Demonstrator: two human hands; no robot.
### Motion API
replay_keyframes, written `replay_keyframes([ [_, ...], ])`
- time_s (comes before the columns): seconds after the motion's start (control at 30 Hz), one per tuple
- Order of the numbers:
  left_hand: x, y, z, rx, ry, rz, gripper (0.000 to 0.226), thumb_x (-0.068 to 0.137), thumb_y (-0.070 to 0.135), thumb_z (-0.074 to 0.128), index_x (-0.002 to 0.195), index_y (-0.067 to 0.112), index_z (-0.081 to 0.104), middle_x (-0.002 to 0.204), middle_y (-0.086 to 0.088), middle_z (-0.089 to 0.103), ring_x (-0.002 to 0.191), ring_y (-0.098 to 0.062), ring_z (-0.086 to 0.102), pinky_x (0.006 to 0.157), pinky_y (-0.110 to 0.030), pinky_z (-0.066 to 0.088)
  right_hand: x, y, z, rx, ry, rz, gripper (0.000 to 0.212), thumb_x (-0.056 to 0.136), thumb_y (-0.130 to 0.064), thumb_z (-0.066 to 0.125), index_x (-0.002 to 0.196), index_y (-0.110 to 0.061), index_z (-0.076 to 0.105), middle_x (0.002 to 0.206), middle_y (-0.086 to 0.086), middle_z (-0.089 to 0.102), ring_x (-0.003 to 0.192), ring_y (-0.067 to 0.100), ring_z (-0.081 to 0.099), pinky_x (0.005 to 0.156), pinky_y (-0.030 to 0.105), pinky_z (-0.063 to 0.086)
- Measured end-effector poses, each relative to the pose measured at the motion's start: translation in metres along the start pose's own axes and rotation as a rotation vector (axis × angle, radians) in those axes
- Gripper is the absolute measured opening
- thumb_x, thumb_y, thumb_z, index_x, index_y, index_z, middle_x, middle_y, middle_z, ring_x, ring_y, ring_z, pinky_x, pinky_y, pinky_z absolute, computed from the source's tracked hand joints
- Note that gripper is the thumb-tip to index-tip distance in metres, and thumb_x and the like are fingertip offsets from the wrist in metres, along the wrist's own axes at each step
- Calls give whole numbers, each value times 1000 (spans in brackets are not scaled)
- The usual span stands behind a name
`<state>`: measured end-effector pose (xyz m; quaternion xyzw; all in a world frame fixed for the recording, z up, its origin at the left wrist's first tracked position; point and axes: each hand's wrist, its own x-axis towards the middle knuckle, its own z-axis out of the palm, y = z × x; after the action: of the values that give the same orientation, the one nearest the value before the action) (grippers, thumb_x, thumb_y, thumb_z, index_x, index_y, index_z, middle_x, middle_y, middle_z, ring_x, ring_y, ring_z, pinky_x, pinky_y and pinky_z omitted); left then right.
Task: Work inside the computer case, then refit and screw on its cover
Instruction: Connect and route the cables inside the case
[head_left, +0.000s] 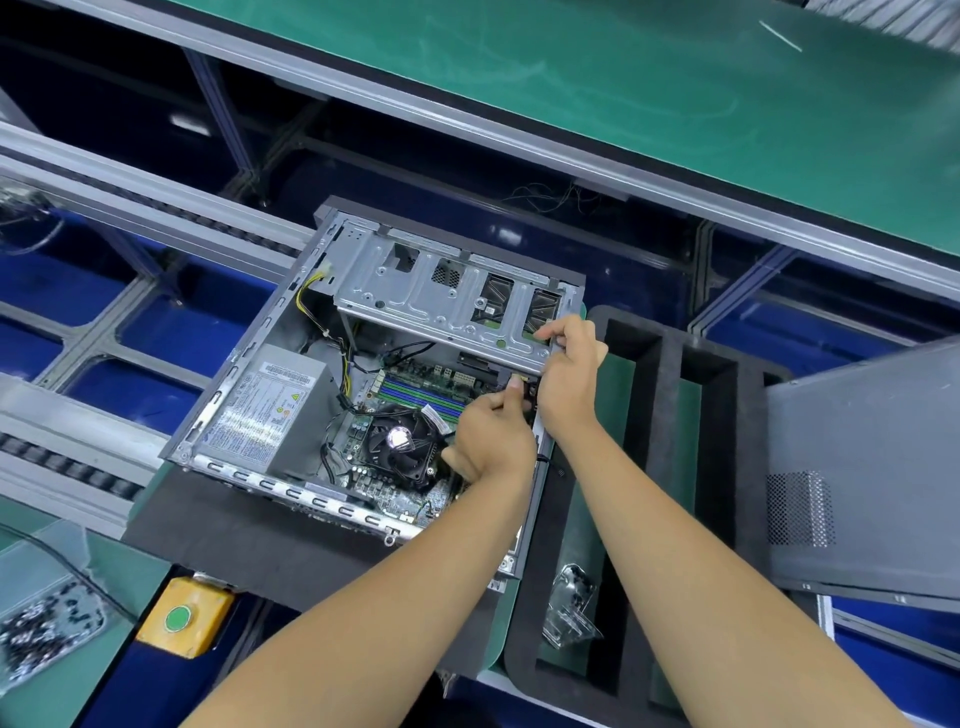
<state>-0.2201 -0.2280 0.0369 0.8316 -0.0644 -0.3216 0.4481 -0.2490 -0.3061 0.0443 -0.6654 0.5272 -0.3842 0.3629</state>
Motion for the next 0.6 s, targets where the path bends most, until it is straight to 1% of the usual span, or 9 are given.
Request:
replay_keyframes([
  [0.1, -2, 4, -1, -17, -19, -29, 47, 95, 68, 50, 84, 30, 75, 78, 10, 73, 79, -10, 63, 88, -34, 28, 0, 0, 0, -3, 1, -5, 52, 69, 18, 26, 95, -6, 64, 98, 1, 50, 100, 21, 36, 83, 31, 31],
  [0.17, -3, 6, -1, -71, -51, -24, 42, 96, 63, 53, 86, 28, 74, 78, 9, 73, 78, -15, 65, 78, -32, 43, 0, 0, 0, -10, 3, -8, 51, 70, 18, 26, 95, -6, 64, 97, 1, 50, 100, 22, 36, 83, 33, 33],
  [0.23, -5, 7, -2, -146, -34, 8, 34, 96, 56, 60, 89, 22, 65, 78, 9, 71, 74, -17, 66, 62, -28, 45, 0, 0, 0, -27, 9, -19, 50, 72, 19, 27, 94, -6, 64, 95, 0, 48, 99, 22, 36, 83, 34, 32],
  [0.27, -5, 8, -2, -181, -21, 29, 33, 95, 51, 65, 90, 19, 58, 79, 7, 70, 73, -18, 66, 60, -30, 46, 0, 0, 0, -32, 12, -21, 49, 73, 19, 28, 94, -6, 64, 94, -1, 48, 99, 22, 36, 82, 33, 31],
  [0.33, -4, 5, -3, -239, -47, 68, 33, 94, 41, 70, 92, 14, 51, 82, -3, 72, 73, -19, 70, 64, -35, 52, 0, -1, -1, -35, 11, -16, 49, 73, 20, 28, 94, -6, 64, 95, 0, 48, 99, 21, 36, 81, 32, 30],
  [0.4, -1, -2, -7, -262, -111, 131, 31, 94, 34, 72, 94, 13, 49, 83, -8, 72, 73, -17, 71, 66, -34, 55, 0, -1, -1, -37, 7, -10, 49, 72, 21, 28, 94, -5, 64, 96, 1, 48, 99, 21, 36, 82, 32, 29],
  [0.47, 2, -10, -14, -216, -184, 215, 28, 94, 30, 73, 96, 17, 48, 89, -5, 71, 76, -13, 70, 65, -27, 51, 0, -1, -1, -34, 8, -6, 51, 71, 21, 28, 94, -5, 64, 96, 1, 49, 100, 22, 36, 82, 31, 30],
  [0.53, 4, -16, -22, -179, -257, 309, 25, 95, 25, 71, 101, 24, 47, 96, -1, 70, 83, -8, 70, 67, -22, 52, 0, 0, 0, -31, 8, -13, 51, 71, 21, 28, 94, -6, 64, 95, -1, 48, 100, 22, 36, 82, 31, 30],
  [0.6, 5, -16, -29, -127, -256, 397, 20, 98, 29, 67, 105, 27, 48, 94, 6, 70, 80, -5, 72, 67, -30, 57, 0, 0, -1, -33, 12, -28, 50, 71, 22, 28, 94, -6, 64, 92, -6, 46, 100, 22, 37, 82, 30, 31],
])
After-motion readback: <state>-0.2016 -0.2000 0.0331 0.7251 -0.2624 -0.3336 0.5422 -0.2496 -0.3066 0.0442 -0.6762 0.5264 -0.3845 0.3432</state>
